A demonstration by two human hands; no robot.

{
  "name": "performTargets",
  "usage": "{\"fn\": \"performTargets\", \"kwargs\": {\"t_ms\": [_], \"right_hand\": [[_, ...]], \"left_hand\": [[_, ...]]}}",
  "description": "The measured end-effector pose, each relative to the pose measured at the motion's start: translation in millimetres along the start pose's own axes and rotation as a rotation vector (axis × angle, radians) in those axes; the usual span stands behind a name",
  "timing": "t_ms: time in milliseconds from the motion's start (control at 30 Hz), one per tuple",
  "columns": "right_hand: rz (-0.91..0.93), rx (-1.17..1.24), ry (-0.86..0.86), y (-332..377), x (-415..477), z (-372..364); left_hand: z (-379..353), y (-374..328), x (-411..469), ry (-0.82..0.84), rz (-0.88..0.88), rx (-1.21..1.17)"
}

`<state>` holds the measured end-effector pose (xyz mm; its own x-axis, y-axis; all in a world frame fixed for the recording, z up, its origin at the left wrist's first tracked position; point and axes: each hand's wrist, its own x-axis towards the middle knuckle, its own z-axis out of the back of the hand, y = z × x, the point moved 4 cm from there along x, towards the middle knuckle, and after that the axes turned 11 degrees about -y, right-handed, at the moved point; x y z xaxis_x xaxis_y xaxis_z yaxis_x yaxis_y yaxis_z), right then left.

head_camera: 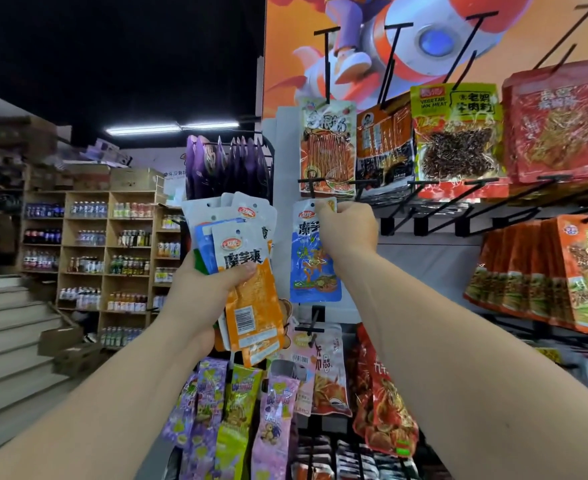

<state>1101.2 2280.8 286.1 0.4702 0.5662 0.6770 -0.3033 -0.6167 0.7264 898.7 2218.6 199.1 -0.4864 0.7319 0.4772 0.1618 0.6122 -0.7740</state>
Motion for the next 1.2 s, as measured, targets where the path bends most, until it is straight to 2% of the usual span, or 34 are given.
{"fn": "performTargets", "kwargs": {"t_ms": [167, 400, 733, 833, 967, 1000, 1100, 1200], "right_hand": [[0.029, -0.009, -0.026, 3, 2, -5], [-0.074, -0.085, -0.048, -4, 3, -2], [-0.034, -0.293, 0.083, -28, 11, -10], [0.18, -0.453, 0.175, -22, -9, 2], [0.726, -0.714, 0.194, -16, -41, 24], [0.812, -0.815, 0.241, -19, -44, 24], [0.852, -1.064, 0.413, -31, -36, 16], [0.843, -1.177, 0.466, -33, -27, 5]], "left_hand": [[-3, 1, -1, 0.012, 0.007, 0.004], [-3, 0, -3, 0.034, 0.033, -0.009], [2, 0, 0, 0.057, 0.031, 0.025], [5, 5, 1, 0.047, 0.047, 0.032], [7, 13, 3, 0.04, 0.098, 0.022], [7, 14, 4, 0.036, 0.109, 0.024], [2, 18, 7, 0.036, 0.111, 0.027], [-2, 22, 9, 0.049, 0.098, 0.032]]}}
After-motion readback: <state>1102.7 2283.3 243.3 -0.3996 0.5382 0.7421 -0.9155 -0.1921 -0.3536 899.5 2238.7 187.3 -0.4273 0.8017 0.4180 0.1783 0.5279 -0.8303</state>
